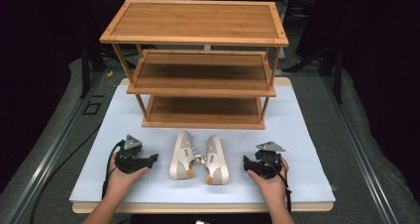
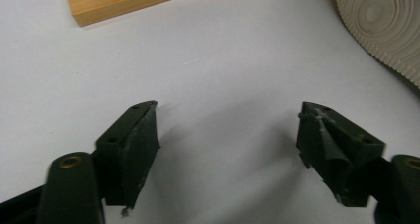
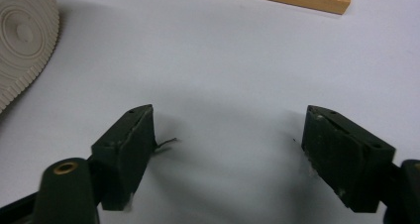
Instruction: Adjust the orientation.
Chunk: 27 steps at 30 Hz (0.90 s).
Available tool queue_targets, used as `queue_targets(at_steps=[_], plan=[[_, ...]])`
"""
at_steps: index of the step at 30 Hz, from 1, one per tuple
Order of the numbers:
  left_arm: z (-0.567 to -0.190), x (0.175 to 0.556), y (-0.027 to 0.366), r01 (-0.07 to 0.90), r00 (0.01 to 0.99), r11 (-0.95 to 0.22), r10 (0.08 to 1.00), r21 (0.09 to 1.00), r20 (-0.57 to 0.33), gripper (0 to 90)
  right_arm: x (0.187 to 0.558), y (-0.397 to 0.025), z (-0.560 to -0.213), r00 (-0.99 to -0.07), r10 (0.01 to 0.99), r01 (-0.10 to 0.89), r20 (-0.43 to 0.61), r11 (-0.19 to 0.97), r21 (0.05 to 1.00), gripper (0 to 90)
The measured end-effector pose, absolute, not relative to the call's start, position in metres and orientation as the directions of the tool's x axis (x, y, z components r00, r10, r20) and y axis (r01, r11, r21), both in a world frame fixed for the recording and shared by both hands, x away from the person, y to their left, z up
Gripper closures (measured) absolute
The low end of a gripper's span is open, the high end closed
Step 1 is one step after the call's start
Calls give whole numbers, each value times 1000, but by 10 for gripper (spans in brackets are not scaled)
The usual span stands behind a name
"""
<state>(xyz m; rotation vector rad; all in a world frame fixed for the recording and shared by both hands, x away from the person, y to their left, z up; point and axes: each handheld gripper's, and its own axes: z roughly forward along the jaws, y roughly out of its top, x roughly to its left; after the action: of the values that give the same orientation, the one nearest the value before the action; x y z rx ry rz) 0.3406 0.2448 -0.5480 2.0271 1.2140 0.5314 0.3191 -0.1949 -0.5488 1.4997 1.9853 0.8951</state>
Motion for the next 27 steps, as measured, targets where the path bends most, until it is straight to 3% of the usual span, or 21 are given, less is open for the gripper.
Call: queue_targets(at_steps=[1,4,9,15,21,27], plan=[[-547,341,245,593,476,-305,879,745,-18,314,318,-195,-548,-280,960,629,12,173,758,341],[-544,336,244,578,469,-274,883,768,-38,349,309,-194,-545,-265,964,606,-9,174,776,372],[-539,327,240,560,494,-266,867,785,-59,385,305,-191,-539,-318,948,574,28,169,801,427],[-536,327,237,553,518,-269,852,789,-73,404,302,-189,-539,-338,941,573,21,188,798,442],[-534,323,234,551,531,-283,845,785,-67,428,297,-189,-537,-358,930,562,81,146,814,462],[-530,319,234,532,553,-289,831,796,-68,519,294,-185,-535,-389,918,560,79,167,811,478]])
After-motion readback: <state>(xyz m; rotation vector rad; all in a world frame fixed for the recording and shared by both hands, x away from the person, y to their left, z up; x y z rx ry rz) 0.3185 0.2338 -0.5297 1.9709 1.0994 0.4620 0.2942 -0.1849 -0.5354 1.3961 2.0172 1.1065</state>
